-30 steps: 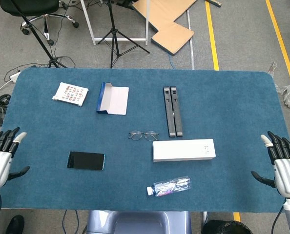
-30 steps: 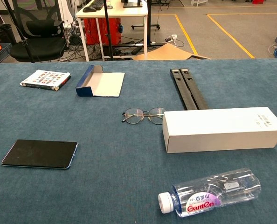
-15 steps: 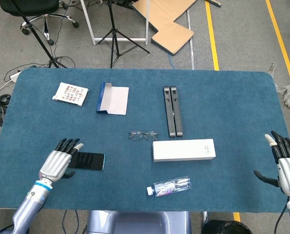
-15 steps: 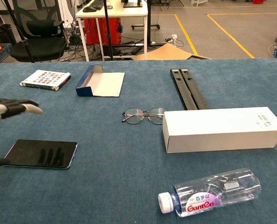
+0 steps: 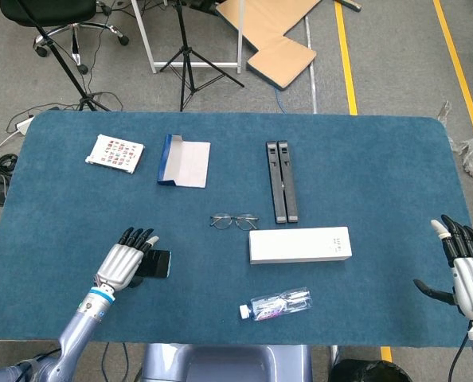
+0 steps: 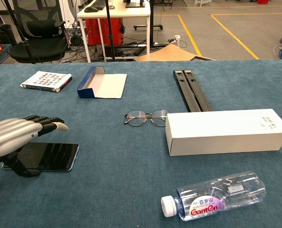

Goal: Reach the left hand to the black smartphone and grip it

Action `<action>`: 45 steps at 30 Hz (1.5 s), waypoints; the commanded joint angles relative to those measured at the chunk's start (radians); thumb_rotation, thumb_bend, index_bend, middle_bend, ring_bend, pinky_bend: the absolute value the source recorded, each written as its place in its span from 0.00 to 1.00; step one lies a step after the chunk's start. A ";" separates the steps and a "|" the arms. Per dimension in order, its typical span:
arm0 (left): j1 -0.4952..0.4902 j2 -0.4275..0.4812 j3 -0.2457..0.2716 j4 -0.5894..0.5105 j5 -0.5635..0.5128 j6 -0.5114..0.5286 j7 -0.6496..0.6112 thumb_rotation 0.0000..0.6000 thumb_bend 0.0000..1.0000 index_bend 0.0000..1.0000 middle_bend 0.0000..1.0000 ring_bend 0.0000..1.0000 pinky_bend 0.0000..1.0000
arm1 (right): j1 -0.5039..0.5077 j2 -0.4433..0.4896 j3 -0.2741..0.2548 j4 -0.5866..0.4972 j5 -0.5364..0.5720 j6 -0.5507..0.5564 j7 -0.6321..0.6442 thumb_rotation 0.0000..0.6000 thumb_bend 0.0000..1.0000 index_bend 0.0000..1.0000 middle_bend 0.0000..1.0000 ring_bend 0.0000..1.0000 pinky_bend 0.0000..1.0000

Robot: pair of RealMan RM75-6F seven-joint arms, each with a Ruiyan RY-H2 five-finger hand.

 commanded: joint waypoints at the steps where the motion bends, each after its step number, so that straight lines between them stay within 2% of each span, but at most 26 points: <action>1: -0.007 -0.014 0.005 0.018 0.003 -0.004 -0.017 1.00 0.24 0.00 0.00 0.00 0.00 | 0.001 -0.001 0.000 0.001 0.002 -0.002 -0.001 1.00 0.00 0.04 0.00 0.00 0.00; 21: -0.026 -0.023 0.027 0.067 -0.035 -0.036 -0.067 1.00 0.25 0.00 0.00 0.00 0.00 | 0.004 -0.001 -0.001 0.003 0.007 -0.011 0.007 1.00 0.00 0.04 0.00 0.00 0.00; 24: -0.025 -0.024 0.032 0.070 -0.026 -0.031 -0.081 1.00 0.33 0.00 0.00 0.00 0.00 | 0.004 -0.001 -0.001 0.003 0.008 -0.014 0.008 1.00 0.00 0.04 0.00 0.00 0.00; 27: -0.021 -0.019 0.042 0.064 -0.014 -0.020 -0.086 1.00 0.45 0.00 0.00 0.00 0.01 | 0.005 -0.002 -0.001 0.004 0.008 -0.016 0.008 1.00 0.00 0.04 0.00 0.00 0.00; 30: -0.016 -0.012 0.052 0.055 -0.002 -0.010 -0.092 1.00 0.56 0.07 0.03 0.04 0.09 | 0.006 -0.002 -0.001 0.004 0.007 -0.016 0.008 1.00 0.00 0.04 0.00 0.00 0.00; 34: -0.008 0.004 0.068 0.036 0.015 0.004 -0.092 1.00 0.66 0.15 0.13 0.15 0.19 | 0.005 -0.001 -0.002 0.003 0.007 -0.016 0.010 1.00 0.00 0.04 0.00 0.00 0.00; 41: 0.005 0.066 0.090 -0.053 0.027 0.020 -0.094 1.00 0.72 0.20 0.20 0.24 0.28 | 0.006 -0.001 -0.004 0.002 0.005 -0.018 0.010 1.00 0.00 0.05 0.00 0.00 0.00; 45: -0.009 0.151 0.078 -0.182 -0.028 -0.029 -0.127 1.00 0.73 0.21 0.22 0.26 0.30 | 0.007 -0.002 -0.005 0.001 0.004 -0.021 0.005 1.00 0.00 0.05 0.00 0.00 0.00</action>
